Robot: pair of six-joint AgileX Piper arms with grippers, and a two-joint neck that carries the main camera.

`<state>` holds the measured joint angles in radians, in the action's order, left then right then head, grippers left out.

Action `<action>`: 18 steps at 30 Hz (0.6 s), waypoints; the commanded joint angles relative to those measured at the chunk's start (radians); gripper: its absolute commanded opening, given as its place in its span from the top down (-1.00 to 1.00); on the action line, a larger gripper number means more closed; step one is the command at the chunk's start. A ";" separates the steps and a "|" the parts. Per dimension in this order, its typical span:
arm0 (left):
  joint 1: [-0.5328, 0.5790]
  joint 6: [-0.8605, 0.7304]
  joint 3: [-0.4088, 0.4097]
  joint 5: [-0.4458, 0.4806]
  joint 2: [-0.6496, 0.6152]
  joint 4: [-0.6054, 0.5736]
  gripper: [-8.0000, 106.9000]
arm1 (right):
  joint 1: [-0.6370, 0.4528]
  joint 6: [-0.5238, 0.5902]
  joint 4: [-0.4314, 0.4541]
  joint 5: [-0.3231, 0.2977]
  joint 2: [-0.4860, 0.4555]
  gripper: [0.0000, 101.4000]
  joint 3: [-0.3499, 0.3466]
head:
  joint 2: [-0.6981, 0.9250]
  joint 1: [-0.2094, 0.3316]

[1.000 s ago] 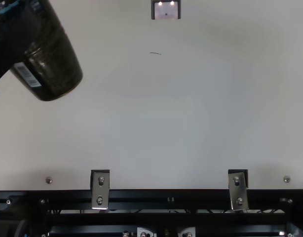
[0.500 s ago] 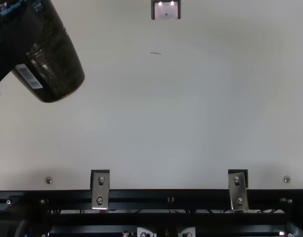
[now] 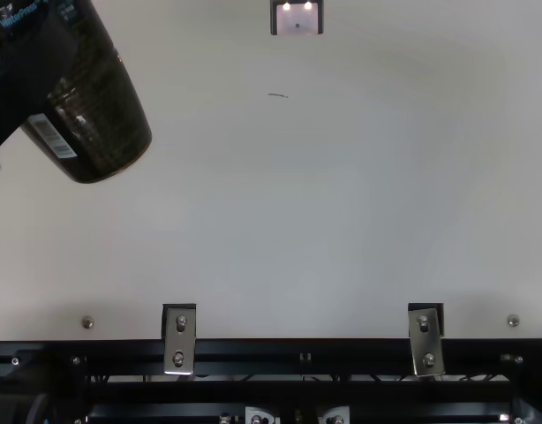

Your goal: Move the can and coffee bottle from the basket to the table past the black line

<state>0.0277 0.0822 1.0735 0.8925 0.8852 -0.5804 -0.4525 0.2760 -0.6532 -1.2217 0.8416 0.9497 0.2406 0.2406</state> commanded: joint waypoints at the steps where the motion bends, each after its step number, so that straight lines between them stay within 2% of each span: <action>1: 0.000 0.000 0.000 0.000 0.000 0.000 0.68 | 0.000 0.000 0.000 0.000 0.000 -1.00 0.000 | -0.012 0.005; 10: 0.021 0.019 0.002 0.006 -0.008 0.015 0.68 | 0.000 0.000 0.000 0.000 0.000 -1.00 0.000 | -0.012 0.005; 18: 0.135 0.130 0.009 -0.027 -0.014 0.092 0.68 | 0.000 0.000 0.000 0.000 0.000 -1.00 0.000 | -0.012 0.005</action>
<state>0.1349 0.1825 1.0792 0.8706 0.8700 -0.5020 -0.4525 0.2760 -0.6532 -1.2217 0.8416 0.9497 0.2406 0.2406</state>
